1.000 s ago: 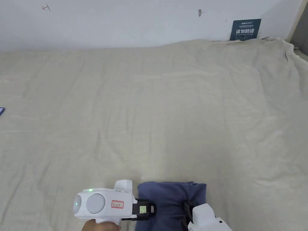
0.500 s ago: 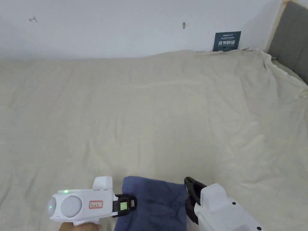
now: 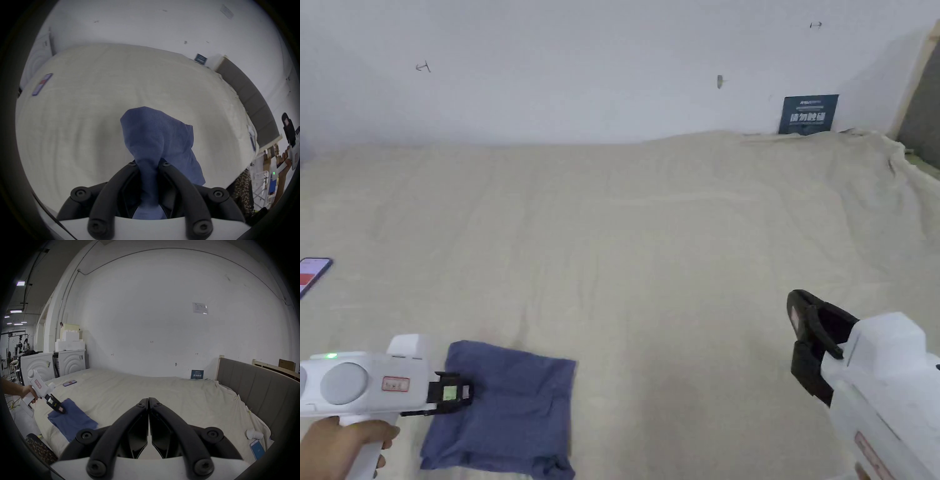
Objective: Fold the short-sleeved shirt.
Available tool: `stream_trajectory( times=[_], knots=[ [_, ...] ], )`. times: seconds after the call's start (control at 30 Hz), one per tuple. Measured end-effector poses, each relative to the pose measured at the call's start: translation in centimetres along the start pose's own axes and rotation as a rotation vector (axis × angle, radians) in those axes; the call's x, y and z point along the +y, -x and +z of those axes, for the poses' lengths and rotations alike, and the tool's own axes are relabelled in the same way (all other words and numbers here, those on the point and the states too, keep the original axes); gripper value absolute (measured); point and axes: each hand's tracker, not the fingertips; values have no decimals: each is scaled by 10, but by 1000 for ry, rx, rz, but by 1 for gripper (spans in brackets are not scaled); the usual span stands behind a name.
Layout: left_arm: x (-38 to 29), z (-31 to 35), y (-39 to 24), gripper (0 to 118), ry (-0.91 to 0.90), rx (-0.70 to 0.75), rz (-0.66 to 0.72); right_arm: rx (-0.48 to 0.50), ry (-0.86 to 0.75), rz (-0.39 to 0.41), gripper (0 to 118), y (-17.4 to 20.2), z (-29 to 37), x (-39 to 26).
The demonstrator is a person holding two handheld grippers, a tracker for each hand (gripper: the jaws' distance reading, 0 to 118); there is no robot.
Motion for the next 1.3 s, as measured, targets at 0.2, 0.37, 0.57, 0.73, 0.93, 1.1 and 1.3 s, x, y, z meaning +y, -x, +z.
stream_trajectory(
  times=[0.2,0.37,0.57,0.73,0.93,1.1,1.3],
  knots=[
    [10,26,85,15,-12,172,90,-19,6,4,0,3,-8,4],
    [14,32,136,15,27,302,135,-25,17,-2,0,7,-18,1],
    [9,28,146,15,39,331,203,-23,43,6,0,11,-29,-2],
    [4,18,137,42,57,398,215,-17,56,1,0,11,-34,-5],
    [2,34,122,118,-29,488,213,-5,54,-1,0,8,-29,-1],
    [4,72,91,118,-215,457,196,-7,38,-10,0,4,-21,11],
    [0,130,28,118,-504,453,129,-29,10,-7,0,3,-11,35]
  ],
)
